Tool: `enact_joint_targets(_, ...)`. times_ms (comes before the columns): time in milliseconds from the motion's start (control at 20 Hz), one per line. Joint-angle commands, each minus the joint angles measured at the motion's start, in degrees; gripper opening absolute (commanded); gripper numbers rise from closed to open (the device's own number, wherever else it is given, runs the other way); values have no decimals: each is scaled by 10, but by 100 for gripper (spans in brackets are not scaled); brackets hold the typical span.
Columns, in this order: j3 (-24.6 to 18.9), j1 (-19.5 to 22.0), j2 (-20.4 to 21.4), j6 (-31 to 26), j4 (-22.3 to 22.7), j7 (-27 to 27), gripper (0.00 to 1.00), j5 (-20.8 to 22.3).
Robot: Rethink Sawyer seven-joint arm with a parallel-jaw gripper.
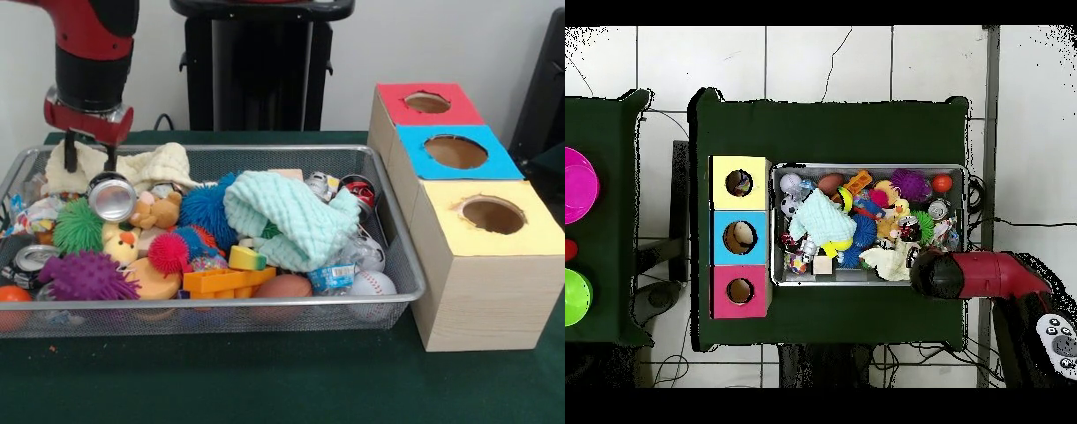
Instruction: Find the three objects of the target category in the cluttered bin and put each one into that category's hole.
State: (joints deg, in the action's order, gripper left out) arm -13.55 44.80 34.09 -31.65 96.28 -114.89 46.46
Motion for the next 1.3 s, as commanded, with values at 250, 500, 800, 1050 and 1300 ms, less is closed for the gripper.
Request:
enact_joint_targets(250, -66, 3, -85, 34, -70, 163, 100, 110)
enact_joint_targets(500, -57, -5, -88, 18, -95, 181, 100, 148)
enact_joint_targets(800, -69, -7, -73, -11, -108, 215, 100, 156)
enact_joint_targets(1050, -74, -14, -53, -29, -99, 228, 100, 148)
enact_joint_targets(1300, -113, -6, 3, -152, -93, 292, 100, 47)
